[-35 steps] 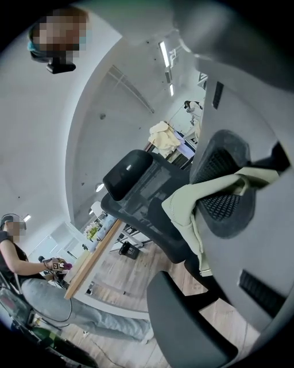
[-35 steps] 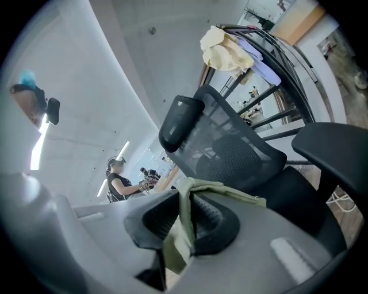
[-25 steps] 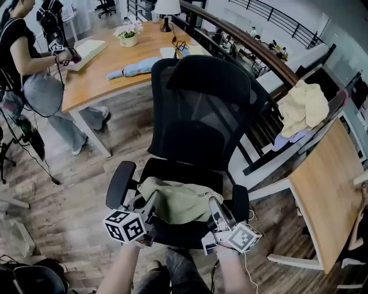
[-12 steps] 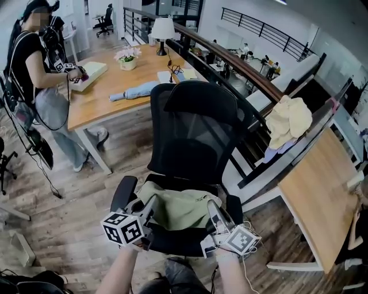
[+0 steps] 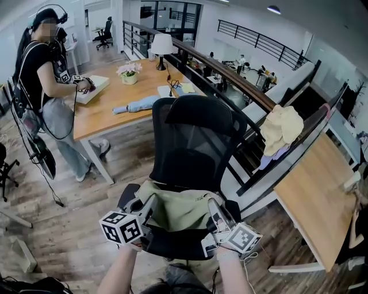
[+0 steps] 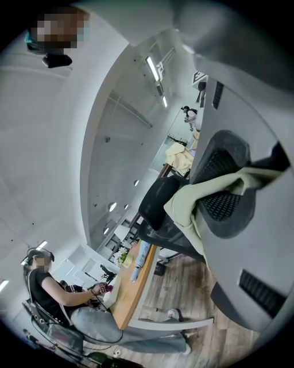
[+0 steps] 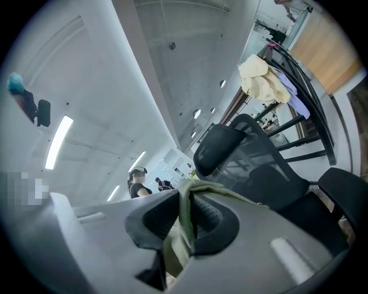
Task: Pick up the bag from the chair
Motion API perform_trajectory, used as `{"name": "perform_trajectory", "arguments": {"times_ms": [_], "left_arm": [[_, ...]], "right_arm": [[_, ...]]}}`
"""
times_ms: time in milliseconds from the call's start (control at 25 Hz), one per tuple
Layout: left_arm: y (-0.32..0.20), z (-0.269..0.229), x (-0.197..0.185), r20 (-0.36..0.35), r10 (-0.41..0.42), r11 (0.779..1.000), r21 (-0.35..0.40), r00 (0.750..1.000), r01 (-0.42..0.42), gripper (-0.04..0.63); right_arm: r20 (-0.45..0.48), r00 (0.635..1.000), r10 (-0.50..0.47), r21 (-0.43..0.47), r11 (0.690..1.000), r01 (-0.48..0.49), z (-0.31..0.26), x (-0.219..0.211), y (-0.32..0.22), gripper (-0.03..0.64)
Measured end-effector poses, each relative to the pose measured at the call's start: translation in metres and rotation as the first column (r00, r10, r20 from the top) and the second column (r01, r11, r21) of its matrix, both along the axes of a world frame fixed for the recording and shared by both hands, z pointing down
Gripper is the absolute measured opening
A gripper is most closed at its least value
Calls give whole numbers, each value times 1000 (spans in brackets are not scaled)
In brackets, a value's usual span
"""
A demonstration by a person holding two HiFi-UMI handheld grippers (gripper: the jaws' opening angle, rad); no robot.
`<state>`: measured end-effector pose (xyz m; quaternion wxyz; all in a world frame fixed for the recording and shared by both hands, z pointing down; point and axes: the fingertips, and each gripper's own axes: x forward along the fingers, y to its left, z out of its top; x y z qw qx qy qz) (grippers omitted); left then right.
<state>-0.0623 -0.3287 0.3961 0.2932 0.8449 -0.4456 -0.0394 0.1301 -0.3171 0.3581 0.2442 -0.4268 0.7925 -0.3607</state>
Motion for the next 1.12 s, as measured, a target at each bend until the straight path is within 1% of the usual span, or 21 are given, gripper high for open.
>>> {"name": "perform_trajectory", "arguments": {"times_ms": [280,360,480,560,680,1120], "left_arm": [[3,-32,-2,18,6,999,48,1000,-7,17],[3,-40,-3,38,4,998,62,999,-7,17],[5,-52,-3,92,3,996,90,996,-12,17],[6,-62,-2,110,3,994,106,994,-15,17],[4,-76,-4,113,-3,992,125,994,-11,17],[3,-121,-9,91,-9,980,201,996,-9,17]], "right_arm": [[-8,1000,18,36,999,-17,-29,-1,4,55],[-11,1000,24,47,999,-24,-37,-1,5,55],[-10,1000,26,70,997,-25,-51,-2,6,55],[-14,1000,25,89,996,-23,-61,-2,6,55],[-12,1000,22,116,993,-21,-77,-4,6,55],[-23,998,52,172,984,-48,-119,-4,8,55]]}}
